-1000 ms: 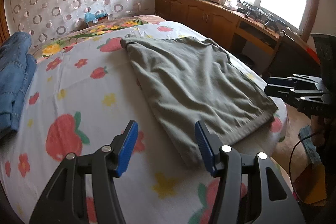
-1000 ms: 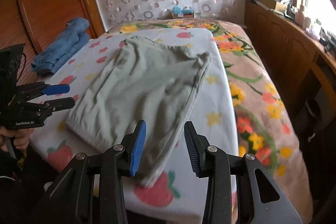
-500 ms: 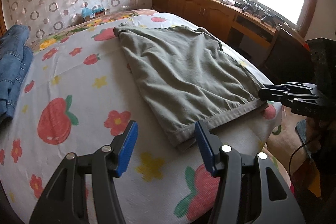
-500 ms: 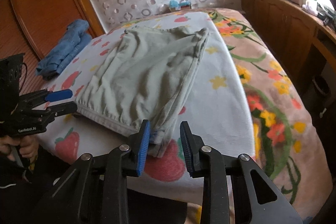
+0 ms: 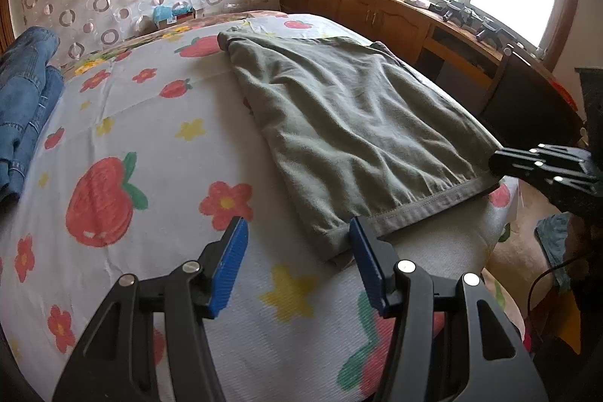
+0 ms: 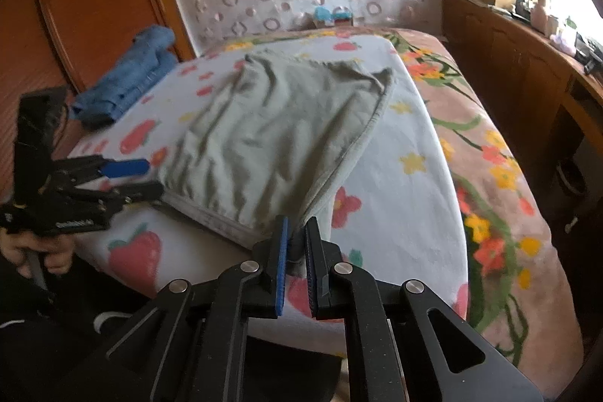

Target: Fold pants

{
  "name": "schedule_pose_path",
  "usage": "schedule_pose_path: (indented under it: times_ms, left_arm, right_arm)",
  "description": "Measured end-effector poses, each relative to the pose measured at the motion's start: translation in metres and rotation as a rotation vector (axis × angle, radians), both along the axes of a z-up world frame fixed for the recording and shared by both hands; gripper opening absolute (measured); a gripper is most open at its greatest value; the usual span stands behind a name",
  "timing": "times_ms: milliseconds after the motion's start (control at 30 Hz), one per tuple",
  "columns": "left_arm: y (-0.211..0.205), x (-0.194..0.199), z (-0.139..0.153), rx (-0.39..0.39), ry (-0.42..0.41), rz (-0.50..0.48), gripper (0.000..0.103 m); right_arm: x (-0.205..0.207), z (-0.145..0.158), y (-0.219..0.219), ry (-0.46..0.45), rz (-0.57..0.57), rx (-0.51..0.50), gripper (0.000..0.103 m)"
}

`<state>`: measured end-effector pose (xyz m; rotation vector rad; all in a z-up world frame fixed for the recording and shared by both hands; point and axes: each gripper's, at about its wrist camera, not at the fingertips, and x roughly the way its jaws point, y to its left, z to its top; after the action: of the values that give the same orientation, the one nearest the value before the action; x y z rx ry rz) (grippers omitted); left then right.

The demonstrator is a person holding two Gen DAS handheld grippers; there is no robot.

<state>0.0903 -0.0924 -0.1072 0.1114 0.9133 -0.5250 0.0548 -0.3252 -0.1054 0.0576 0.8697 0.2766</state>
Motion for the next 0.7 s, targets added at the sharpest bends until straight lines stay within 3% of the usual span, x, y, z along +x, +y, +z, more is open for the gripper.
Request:
schedule_pose_path:
  times_ms: [67,100,200,567,700]
  left_arm:
    - [0.001,0.000,0.000,-0.008,0.003,0.001,0.056]
    - [0.002,0.000,0.000,-0.009,0.002,0.000,0.056]
    - [0.002,0.000,0.000,-0.012,-0.003,-0.001,0.056]
    - [0.001,-0.003,0.006,-0.025,-0.016,0.010,0.055]
    - [0.000,-0.004,0.019,-0.068,-0.041,0.008,0.055]
  right_arm:
    - [0.002,-0.005,-0.003,0.009,-0.031,-0.022,0.028]
    - [0.003,-0.007,-0.004,0.011,-0.037,-0.017,0.030]
    - [0.005,-0.012,-0.007,0.029,-0.039,0.012,0.031]
    - [0.006,-0.016,0.004,0.004,-0.039,-0.031,0.033]
    - [0.006,-0.016,0.004,0.004,-0.039,-0.032,0.032]
